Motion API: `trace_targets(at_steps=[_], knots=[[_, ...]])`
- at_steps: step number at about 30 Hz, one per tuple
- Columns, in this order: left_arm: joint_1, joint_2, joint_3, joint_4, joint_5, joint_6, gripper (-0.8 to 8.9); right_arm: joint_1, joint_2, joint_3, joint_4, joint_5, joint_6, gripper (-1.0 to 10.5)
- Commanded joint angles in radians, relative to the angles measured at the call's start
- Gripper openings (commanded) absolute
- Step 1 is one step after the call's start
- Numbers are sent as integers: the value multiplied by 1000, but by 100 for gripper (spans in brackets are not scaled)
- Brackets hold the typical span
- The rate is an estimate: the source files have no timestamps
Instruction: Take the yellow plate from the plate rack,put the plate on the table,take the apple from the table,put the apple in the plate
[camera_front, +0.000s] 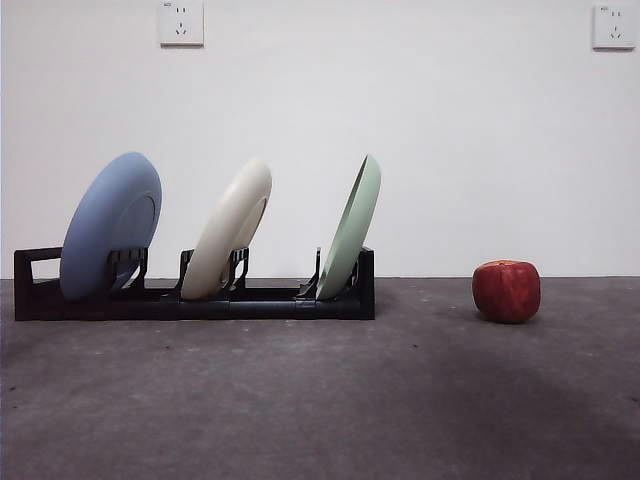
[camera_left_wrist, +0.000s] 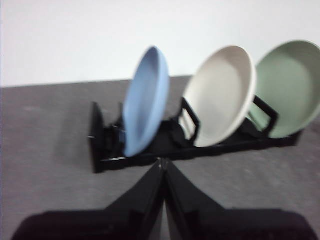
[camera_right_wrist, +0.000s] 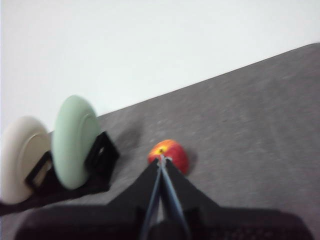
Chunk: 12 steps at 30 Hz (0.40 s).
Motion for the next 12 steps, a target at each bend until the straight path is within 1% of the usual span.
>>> trace_targets(at_steps=[1,4,8,12], knots=[[0,93,46,7,50,-51,-4,0,74,53,-12,-51,9,-8],[0,187,102,6,136,-101,-4,0,164,126,-68,-94,8,-8],[0,308,170,7,282,-163,-4,0,281,234,-184,-118,7,-7],[0,407,216,5,377,-172,-4,0,371,324,-282,-124,8,0]])
